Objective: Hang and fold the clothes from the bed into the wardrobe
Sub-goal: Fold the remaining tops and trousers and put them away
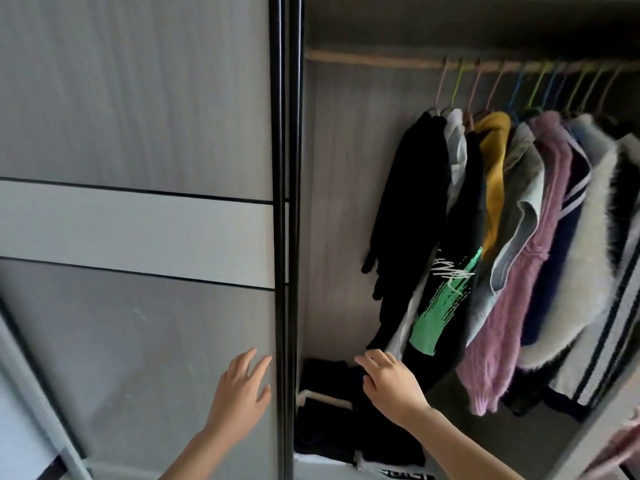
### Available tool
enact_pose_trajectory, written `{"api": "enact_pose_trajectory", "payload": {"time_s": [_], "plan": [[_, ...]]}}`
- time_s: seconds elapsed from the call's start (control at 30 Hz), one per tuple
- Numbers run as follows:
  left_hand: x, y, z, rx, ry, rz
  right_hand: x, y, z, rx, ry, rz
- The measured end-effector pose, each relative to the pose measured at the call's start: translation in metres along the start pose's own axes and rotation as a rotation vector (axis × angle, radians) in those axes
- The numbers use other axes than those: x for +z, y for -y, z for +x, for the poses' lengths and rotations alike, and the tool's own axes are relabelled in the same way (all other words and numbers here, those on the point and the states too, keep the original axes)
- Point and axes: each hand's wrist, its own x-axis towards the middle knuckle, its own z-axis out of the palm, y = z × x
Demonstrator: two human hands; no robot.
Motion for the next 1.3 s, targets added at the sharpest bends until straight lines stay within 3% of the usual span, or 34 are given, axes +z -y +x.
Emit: {"api": "enact_pose_trajectory", "payload": {"time_s": [0.23,0.43,0.73,0.83,0.9,1.03,1.3], "plan": [[-0.05,0.046,0.028,0.026,-0.172,0.003,-0.024,0.051,0.05,-0.084,-0.085,-0.008],[-0.084,0.133,0.062,0.064,-0.312,0.076,-0.03,0.115,0.145,-0.126,-0.276,-0.072],[-0.132,0.256,0.102,0.094,-0.308,0.18,-0.047,0.197,0.253,-0.131,-0.53,-0.242],[-0.14,0.274,0.121,0.106,-0.249,0.186,-0.057,0.197,0.272,0.017,-0.529,-0.259],[-0.14,0.277,0.129,0.1,-0.222,0.203,-0.068,0.188,0.285,0.227,-0.499,-0.182],[-0.142,0.277,0.136,0.067,-0.241,0.212,-0.08,0.165,0.314,0.693,-0.379,0.366],[-0.142,0.273,0.151,0.118,-0.352,0.223,-0.058,0.149,0.32,0.7,-0.409,0.237]]}}
